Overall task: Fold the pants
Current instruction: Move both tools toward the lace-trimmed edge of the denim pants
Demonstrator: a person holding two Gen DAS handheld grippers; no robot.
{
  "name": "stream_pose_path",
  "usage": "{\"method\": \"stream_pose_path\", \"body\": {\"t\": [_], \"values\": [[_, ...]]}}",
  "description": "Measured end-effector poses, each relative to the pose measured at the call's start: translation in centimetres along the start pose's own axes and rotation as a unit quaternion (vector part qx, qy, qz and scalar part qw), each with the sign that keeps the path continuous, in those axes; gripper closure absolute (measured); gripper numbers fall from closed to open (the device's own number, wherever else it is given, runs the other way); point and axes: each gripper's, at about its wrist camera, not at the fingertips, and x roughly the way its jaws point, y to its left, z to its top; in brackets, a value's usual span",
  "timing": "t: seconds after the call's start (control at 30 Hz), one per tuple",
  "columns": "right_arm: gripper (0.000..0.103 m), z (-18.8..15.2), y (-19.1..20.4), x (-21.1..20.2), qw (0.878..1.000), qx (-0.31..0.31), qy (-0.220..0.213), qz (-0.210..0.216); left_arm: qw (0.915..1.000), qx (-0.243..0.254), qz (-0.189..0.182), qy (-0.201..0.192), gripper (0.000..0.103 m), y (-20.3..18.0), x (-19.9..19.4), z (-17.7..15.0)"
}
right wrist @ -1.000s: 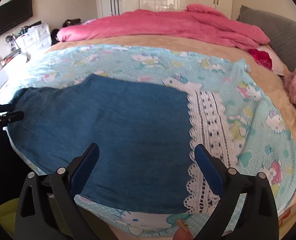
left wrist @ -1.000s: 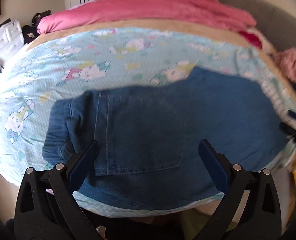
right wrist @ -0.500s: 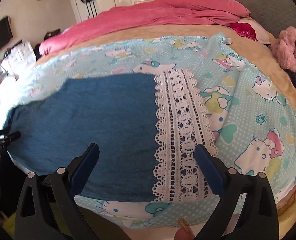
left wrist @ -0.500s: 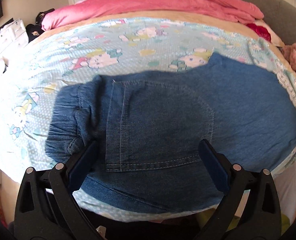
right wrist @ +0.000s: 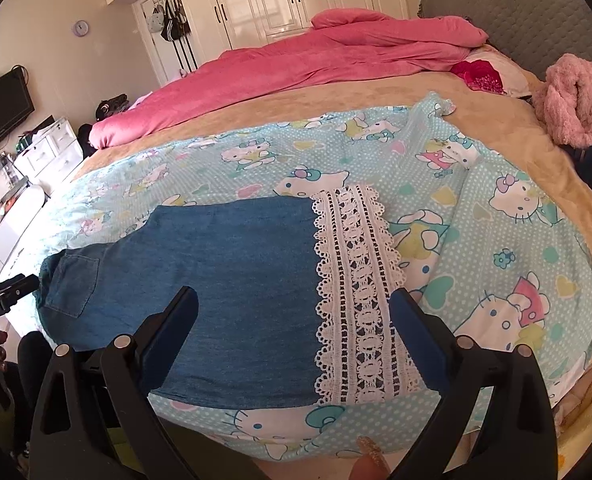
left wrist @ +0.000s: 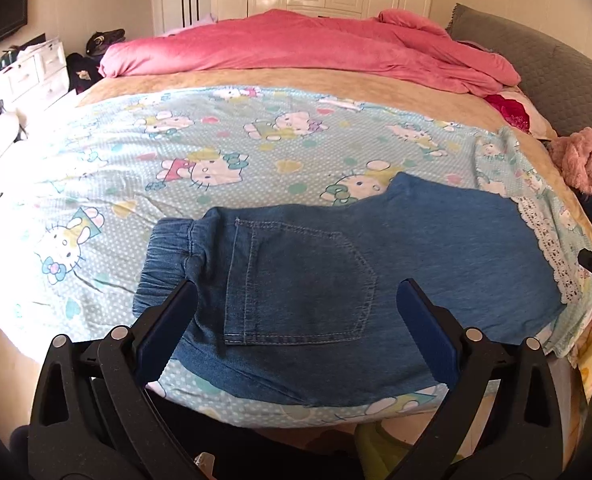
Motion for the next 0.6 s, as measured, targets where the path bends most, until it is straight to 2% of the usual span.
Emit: {"method": "stream_pose_path", "body": {"t": [0.23, 0.6], "values": [[0.007, 0.6, -1.0, -1.2, 1.0, 0.003, -0.022, -0.012, 0.9998, 0.01, -0.013, -0.015, 0.009, -1.7, -1.2, 0.9], [0.007, 1.2, -3.1, -2.1, 0.998, 0.01, -0.04, -0.038, 0.9983, 0.047, -0.027, -0.022, 0.009, -6.8, -0.8, 3.1]]}}
